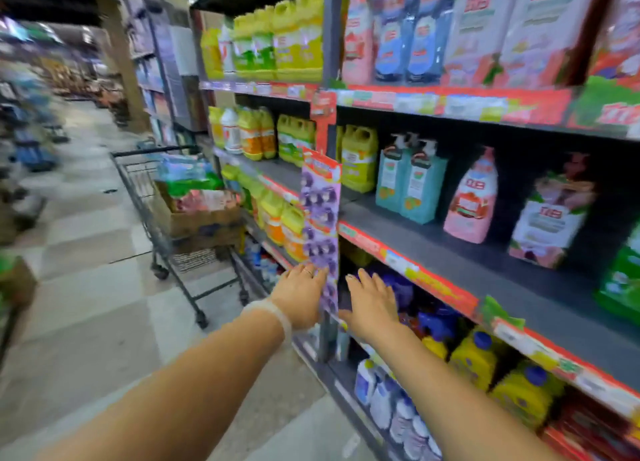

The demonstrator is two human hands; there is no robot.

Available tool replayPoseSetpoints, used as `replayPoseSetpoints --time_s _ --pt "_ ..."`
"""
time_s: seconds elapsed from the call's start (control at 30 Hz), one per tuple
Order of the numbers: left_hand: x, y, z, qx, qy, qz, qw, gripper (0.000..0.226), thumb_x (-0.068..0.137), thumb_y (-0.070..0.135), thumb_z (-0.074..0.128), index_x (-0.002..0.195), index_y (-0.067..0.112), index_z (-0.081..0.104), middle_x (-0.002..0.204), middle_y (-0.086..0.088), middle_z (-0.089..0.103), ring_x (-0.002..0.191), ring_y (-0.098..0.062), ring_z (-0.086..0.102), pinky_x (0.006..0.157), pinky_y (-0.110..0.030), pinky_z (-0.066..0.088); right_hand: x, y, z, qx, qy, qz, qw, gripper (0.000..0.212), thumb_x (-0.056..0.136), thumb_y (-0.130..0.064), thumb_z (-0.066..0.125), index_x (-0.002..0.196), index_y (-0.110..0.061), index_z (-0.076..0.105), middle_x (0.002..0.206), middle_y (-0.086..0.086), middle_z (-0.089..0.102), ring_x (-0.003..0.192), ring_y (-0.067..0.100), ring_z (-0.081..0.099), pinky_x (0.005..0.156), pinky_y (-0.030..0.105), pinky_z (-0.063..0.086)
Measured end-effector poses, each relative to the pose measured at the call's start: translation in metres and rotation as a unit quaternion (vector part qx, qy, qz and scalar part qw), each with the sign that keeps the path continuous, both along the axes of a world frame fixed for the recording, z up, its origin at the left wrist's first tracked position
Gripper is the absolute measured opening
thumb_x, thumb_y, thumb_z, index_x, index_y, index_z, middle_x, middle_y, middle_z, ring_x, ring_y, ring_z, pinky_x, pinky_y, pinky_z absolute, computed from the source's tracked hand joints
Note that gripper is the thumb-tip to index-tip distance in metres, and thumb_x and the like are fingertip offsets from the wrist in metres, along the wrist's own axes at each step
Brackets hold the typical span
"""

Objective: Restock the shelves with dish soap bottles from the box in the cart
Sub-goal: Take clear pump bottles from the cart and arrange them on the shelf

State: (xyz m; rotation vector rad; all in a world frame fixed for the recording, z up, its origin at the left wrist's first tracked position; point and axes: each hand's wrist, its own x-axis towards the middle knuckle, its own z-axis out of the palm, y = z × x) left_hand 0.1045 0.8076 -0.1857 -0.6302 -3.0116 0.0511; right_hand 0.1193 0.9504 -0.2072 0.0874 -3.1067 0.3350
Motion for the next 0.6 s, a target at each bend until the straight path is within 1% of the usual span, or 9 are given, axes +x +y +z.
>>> replayPoseSetpoints --time_s 0.1,0.2,0.3,0.37,0.5,0.6 --pt "-0.012 -0.074 0.003 0.01 -0.014 0.054 0.998 0.073 0.087 0.035 0.061 0.146 0.011 0.024 0.151 -0.011 0.026 0.142 -0.028 0.021 0.115 -0.04 0.024 -0.031 -0.071 0.004 -0.001 0.008 0.043 0.999 0.072 0.089 -0.04 0.056 0.148 -0.021 0.019 0.158 0.004 0.012 0.145 0.029 0.012 0.116 0.046 0.013" --pt "-0.023 -0.137 0.0 0.018 -0.023 0.102 0.994 0.072 0.089 0.031 0.059 0.147 0.011 0.021 0.153 -0.013 0.023 0.143 -0.029 0.019 0.116 -0.041 0.023 -0.061 -0.136 0.006 0.016 0.021 0.098 0.995 0.072 0.088 -0.041 0.057 0.146 -0.019 0.021 0.154 0.005 0.019 0.143 0.029 0.017 0.116 0.046 0.019" --pt "-0.041 -0.191 -0.012 0.018 -0.042 0.148 0.988 0.075 0.085 0.035 0.064 0.144 0.011 0.025 0.149 -0.013 0.028 0.139 -0.03 0.024 0.114 -0.041 0.027 -0.091 -0.197 0.0 0.021 0.011 0.149 0.989 0.073 0.089 -0.043 0.056 0.148 -0.02 0.019 0.157 0.004 0.014 0.144 0.028 0.012 0.117 0.046 0.016" --pt "-0.06 -0.225 -0.019 0.023 -0.051 0.177 0.983 0.074 0.084 0.034 0.066 0.143 0.011 0.028 0.148 -0.014 0.029 0.139 -0.031 0.025 0.113 -0.042 0.028 -0.117 -0.233 -0.005 0.03 -0.006 0.171 0.985 0.074 0.09 -0.045 0.054 0.149 -0.019 0.016 0.159 0.003 0.009 0.146 0.027 0.007 0.118 0.046 0.013" --pt "-0.115 -0.288 -0.021 0.013 -0.039 0.212 0.976 0.075 0.084 0.035 0.067 0.143 0.009 0.028 0.151 -0.013 0.024 0.142 -0.03 0.019 0.116 -0.042 0.023 -0.182 -0.298 -0.009 0.029 -0.028 0.198 0.979 0.074 0.093 -0.044 0.051 0.151 -0.02 0.012 0.16 0.003 0.003 0.147 0.028 0.002 0.119 0.046 0.009" --pt "-0.169 -0.332 -0.014 0.004 -0.035 0.232 0.972 0.08 0.083 0.036 0.067 0.145 0.012 0.024 0.153 -0.01 0.022 0.143 -0.029 0.018 0.117 -0.042 0.022 -0.241 -0.342 -0.004 0.016 -0.036 0.215 0.976 0.072 0.094 -0.041 0.051 0.15 -0.022 0.012 0.16 0.002 0.003 0.147 0.029 0.002 0.119 0.048 0.009"
